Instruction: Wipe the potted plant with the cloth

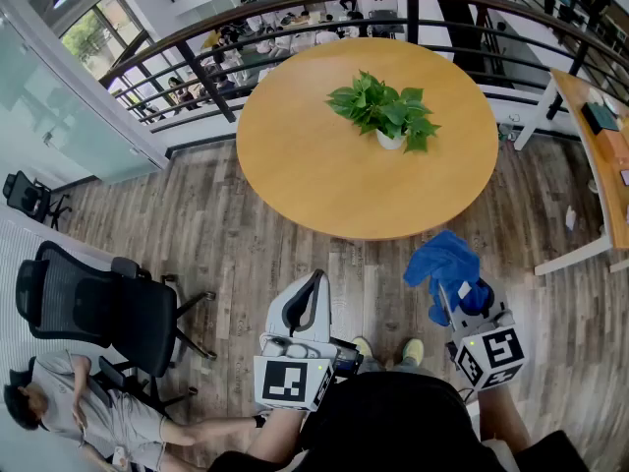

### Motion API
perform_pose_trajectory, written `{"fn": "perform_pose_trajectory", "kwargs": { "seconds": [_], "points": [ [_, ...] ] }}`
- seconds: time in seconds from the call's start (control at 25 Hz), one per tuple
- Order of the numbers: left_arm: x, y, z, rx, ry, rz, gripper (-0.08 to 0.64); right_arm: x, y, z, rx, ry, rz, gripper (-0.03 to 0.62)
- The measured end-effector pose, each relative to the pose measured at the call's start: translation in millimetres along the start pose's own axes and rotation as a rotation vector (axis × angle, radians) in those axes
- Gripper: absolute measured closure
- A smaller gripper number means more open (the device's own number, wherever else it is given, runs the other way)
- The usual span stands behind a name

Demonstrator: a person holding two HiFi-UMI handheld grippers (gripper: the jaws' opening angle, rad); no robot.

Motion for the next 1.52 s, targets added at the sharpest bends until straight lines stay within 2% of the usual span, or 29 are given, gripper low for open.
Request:
{"fn": "perform_pose_trajectory", "kwargs": {
  "seconds": [0.4,0.6,0.96,1.28,1.52],
  "points": [
    [18,-1,8,-0.003,-0.009,-0.004,0.561,7,9,12,-0.042,0.018,0.003,0.431],
    [32,-5,9,-0.015,-0.037,-0.011,0.561,15,15,21,-0.056,0.053,0.036,0.431],
    [54,-8,23,-0.011,-0.079,-0.022,0.561,23,13,37,-0.02,0.004,0.046,0.431],
    [65,1,70,0.001,-0.086,-0.008,0.561,-9,25,71,-0.024,-0.007,0.062,0.431],
    [74,19,131,0.008,-0.066,0.017,0.561,-53,47,121,-0.041,0.015,0.053,0.431]
  ]
}}
Point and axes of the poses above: the fingertips, and each gripper's own axes: z forward along the fingers, x to its left, y out of its top, the point moved 8 cm from there along -z, backward along the fingers, and after that the axes turned 6 degrees about x, right-handed, at the moved point
